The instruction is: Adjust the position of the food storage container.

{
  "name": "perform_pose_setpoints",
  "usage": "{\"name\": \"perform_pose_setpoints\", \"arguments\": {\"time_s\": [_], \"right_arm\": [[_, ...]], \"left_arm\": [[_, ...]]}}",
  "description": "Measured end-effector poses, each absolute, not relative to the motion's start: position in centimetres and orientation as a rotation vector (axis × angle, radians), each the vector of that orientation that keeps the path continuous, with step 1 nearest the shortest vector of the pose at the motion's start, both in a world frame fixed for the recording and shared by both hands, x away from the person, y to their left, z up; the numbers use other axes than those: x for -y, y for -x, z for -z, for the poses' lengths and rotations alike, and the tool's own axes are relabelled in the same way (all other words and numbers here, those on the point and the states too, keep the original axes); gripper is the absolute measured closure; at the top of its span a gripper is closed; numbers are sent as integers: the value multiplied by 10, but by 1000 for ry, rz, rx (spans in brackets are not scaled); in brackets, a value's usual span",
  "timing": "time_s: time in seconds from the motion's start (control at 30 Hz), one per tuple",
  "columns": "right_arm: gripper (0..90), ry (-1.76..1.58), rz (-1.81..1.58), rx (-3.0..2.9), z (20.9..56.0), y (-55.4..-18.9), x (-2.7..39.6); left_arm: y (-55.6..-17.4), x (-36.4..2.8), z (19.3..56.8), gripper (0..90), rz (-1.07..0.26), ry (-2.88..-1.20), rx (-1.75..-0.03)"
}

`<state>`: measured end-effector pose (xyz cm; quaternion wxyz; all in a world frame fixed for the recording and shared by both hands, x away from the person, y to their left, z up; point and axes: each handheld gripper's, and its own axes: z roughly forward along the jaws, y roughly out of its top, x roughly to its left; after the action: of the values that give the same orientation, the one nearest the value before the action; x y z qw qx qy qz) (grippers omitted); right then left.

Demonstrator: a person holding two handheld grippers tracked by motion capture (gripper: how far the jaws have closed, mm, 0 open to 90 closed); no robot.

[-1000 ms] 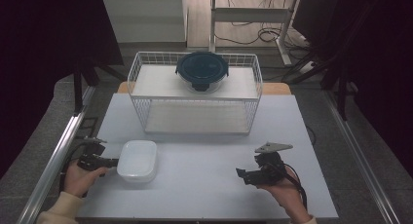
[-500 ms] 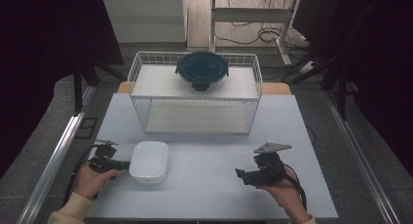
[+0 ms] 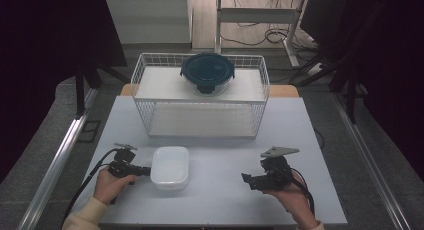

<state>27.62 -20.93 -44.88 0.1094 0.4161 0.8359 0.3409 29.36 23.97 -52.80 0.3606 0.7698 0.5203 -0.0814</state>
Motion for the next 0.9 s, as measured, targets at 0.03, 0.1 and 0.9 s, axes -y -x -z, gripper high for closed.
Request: {"name": "perform_pose_setpoints", "arguments": {"time_s": [0.03,0.1,0.9], "right_arm": [[170,-1229,-1001,-2457,449,-276,210],[171,-1226,-1002,-2456,449,-276,210],[170,-1226,-1007,-2460,450,-277,211]], "left_arm": [[-294,-237,528,900,214,-1991,-1333],[-295,-232,527,900,218,-1999,-1326],[-317,-144,521,900,297,-2046,-1190]]}}
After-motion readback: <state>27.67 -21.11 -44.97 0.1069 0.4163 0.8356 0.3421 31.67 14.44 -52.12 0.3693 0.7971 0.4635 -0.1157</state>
